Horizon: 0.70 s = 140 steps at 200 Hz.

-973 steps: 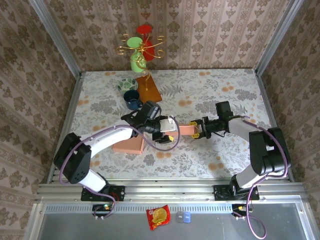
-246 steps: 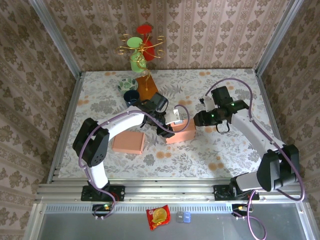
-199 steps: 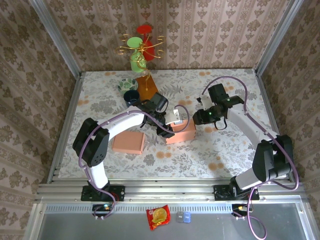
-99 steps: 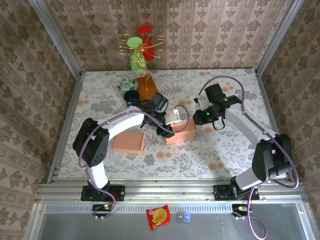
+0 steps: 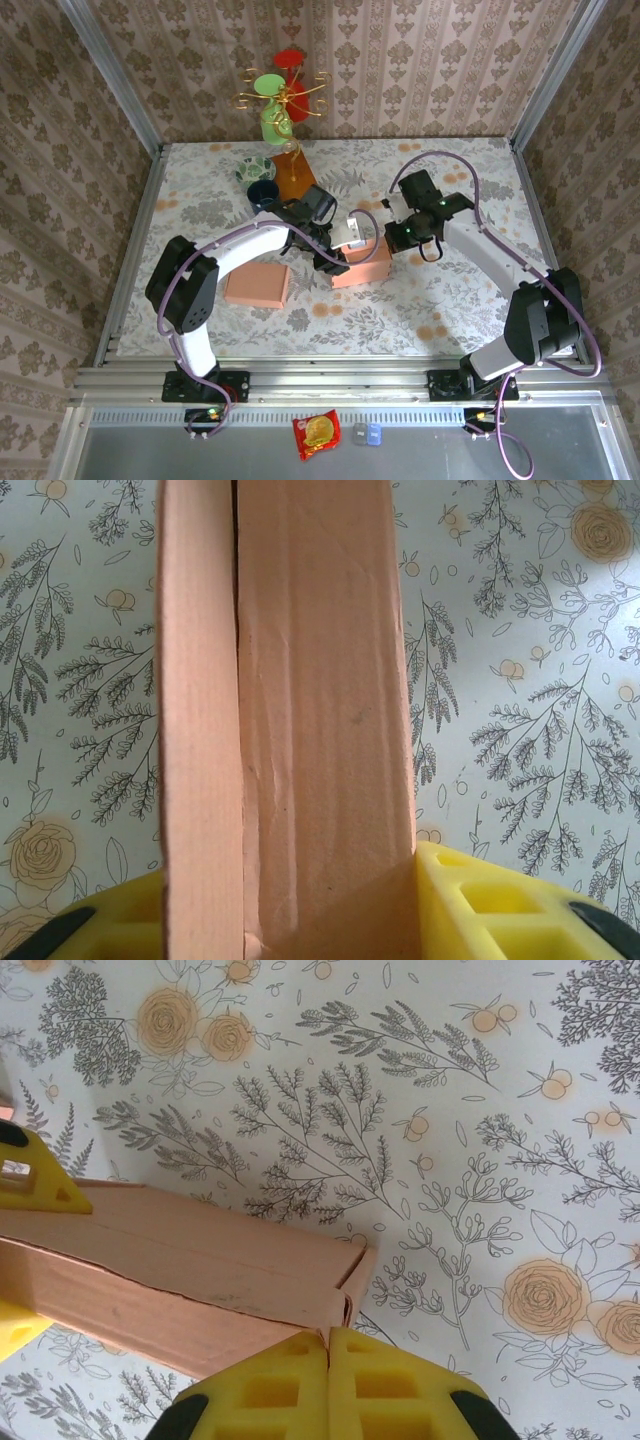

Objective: Fold the paper box

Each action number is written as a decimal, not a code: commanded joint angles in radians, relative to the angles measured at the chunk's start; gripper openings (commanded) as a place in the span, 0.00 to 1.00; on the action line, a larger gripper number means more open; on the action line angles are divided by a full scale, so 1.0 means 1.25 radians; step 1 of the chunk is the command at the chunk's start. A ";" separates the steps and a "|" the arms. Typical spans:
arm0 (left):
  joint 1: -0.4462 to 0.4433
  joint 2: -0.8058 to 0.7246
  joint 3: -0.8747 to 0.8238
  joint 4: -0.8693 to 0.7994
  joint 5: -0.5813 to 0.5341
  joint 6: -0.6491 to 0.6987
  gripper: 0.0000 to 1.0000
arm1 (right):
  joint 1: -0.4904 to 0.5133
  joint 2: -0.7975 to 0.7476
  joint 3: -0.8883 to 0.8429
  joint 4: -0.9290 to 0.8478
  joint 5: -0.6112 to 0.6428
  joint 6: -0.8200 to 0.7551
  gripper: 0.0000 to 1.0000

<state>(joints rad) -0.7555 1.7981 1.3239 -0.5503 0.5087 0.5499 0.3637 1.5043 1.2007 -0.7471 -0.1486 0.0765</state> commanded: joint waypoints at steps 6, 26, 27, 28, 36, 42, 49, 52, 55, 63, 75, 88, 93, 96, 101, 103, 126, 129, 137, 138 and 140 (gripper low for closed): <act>0.018 0.002 0.022 -0.009 0.008 -0.035 0.40 | 0.019 -0.038 -0.032 0.011 0.069 0.077 0.00; 0.025 0.003 0.021 0.002 0.011 -0.054 0.40 | 0.036 -0.069 -0.083 0.052 0.091 0.140 0.00; 0.025 0.004 0.021 0.002 0.011 -0.055 0.40 | 0.036 -0.070 -0.085 0.055 0.092 0.142 0.00; 0.026 0.004 0.021 0.003 0.011 -0.055 0.40 | 0.037 -0.072 -0.088 0.057 0.094 0.145 0.00; 0.027 0.003 0.021 0.004 0.011 -0.057 0.40 | 0.043 -0.084 -0.110 0.074 0.104 0.168 0.00; 0.027 0.003 0.021 0.004 0.010 -0.057 0.40 | 0.048 -0.097 -0.126 0.090 0.112 0.181 0.00; 0.027 0.002 0.021 0.005 0.011 -0.057 0.40 | 0.054 -0.123 -0.147 0.107 0.126 0.193 0.00; 0.027 0.002 0.020 0.005 0.012 -0.057 0.40 | 0.057 -0.130 -0.154 0.114 0.132 0.198 0.00; 0.027 0.002 0.020 0.006 0.013 -0.057 0.40 | 0.059 -0.137 -0.162 0.123 0.135 0.201 0.00; 0.027 0.001 0.019 0.006 0.013 -0.059 0.40 | 0.062 -0.150 -0.180 0.140 0.143 0.207 0.00; 0.027 -0.001 0.016 0.008 0.012 -0.060 0.40 | 0.066 -0.163 -0.194 0.154 0.150 0.212 0.00; 0.027 -0.009 0.012 0.017 0.005 -0.067 0.42 | 0.071 -0.169 -0.204 0.163 0.156 0.212 0.00; 0.028 -0.012 0.010 0.022 0.002 -0.072 0.43 | 0.073 -0.170 -0.207 0.163 0.158 0.211 0.00; 0.028 -0.015 0.009 0.026 0.002 -0.075 0.44 | 0.075 -0.171 -0.210 0.164 0.160 0.211 0.00; 0.028 -0.021 0.006 0.031 0.000 -0.084 0.46 | 0.076 -0.171 -0.213 0.163 0.164 0.212 0.00; 0.029 -0.024 0.004 0.034 -0.001 -0.086 0.47 | 0.077 -0.171 -0.215 0.163 0.165 0.212 0.00; 0.030 -0.049 -0.013 0.059 -0.007 -0.112 0.51 | 0.094 -0.183 -0.229 0.192 0.185 0.226 0.00; 0.029 -0.052 -0.017 0.062 -0.008 -0.116 0.51 | 0.097 -0.186 -0.232 0.194 0.188 0.228 0.00; 0.030 -0.060 -0.027 0.071 -0.009 -0.125 0.51 | 0.104 -0.192 -0.238 0.200 0.200 0.233 0.00; 0.030 -0.061 -0.027 0.072 -0.008 -0.126 0.51 | 0.105 -0.193 -0.239 0.200 0.201 0.234 0.00; 0.029 -0.062 -0.029 0.074 -0.008 -0.128 0.51 | 0.106 -0.194 -0.241 0.201 0.204 0.237 0.00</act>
<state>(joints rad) -0.7288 1.7836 1.3144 -0.5056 0.5198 0.4549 0.4690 1.2964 0.9325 -0.5026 0.0422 0.3313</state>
